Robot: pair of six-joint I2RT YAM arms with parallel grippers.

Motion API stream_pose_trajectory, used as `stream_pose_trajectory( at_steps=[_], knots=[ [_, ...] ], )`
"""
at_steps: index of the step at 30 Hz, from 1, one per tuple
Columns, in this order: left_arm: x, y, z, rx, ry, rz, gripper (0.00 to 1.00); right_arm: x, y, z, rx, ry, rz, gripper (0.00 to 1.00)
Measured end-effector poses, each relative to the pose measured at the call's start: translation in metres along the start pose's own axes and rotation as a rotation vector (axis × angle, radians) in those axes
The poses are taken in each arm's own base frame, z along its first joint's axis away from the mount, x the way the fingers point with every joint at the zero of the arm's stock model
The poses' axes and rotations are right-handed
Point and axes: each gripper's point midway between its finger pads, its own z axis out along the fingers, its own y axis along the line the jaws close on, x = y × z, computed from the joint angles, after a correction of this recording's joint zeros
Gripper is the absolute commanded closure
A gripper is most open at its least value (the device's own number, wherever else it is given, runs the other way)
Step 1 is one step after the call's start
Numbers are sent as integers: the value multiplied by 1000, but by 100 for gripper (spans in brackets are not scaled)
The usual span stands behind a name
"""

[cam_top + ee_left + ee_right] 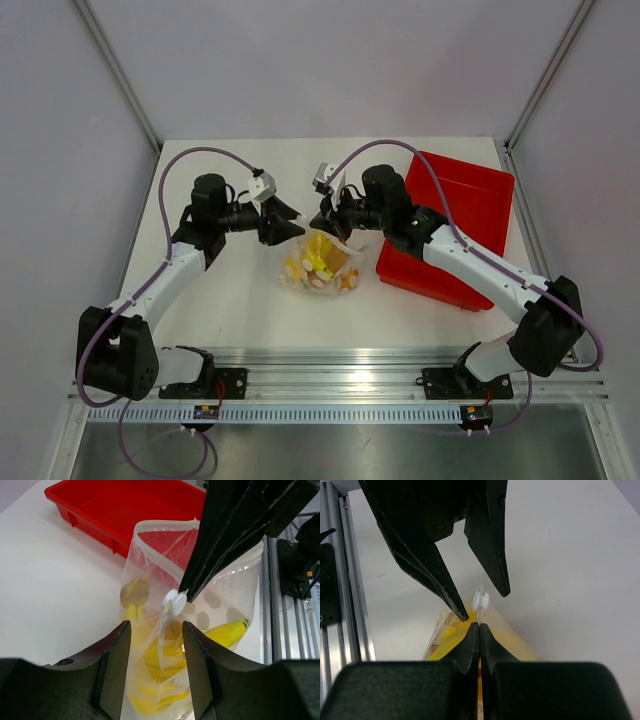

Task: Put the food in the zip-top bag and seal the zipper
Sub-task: Zip the zipper food storage bag at the center of the board.

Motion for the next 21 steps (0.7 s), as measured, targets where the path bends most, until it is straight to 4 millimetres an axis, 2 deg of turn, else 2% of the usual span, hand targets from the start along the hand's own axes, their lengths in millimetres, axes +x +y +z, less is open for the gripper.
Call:
stream_pose_trajectory(
  at_steps=[4,7,8,9,10,13,16,17,19,21],
  knots=[
    [-7,-4,1,25,-23,-11,54,-1,-1,1,-1,1,0,100],
    [-10,-8,1,43,-35,-23,65,-2,-1,4,-2,1,-1,100],
    [-11,-8,1,47,-36,-25,71,-2,-1,4,-3,2,-1,100],
    [-12,-9,1,50,-38,-28,89,-2,-1,4,-4,3,-1,100],
    [-12,-10,1,54,-40,-32,100,-2,0,5,-6,2,-1,100],
    [-13,-12,0,67,-42,-35,100,-4,-1,4,-1,1,-6,100],
    [-12,-13,0,75,-41,-30,100,-3,-1,3,0,7,-10,85],
    [-11,-13,0,76,-39,-29,100,-3,-1,3,-2,12,-18,77],
    [-10,-14,0,79,-35,-28,100,-5,0,1,-8,19,-33,72],
    [-11,-14,0,79,-36,-19,100,-15,0,-2,-21,17,-59,68]
  ],
)
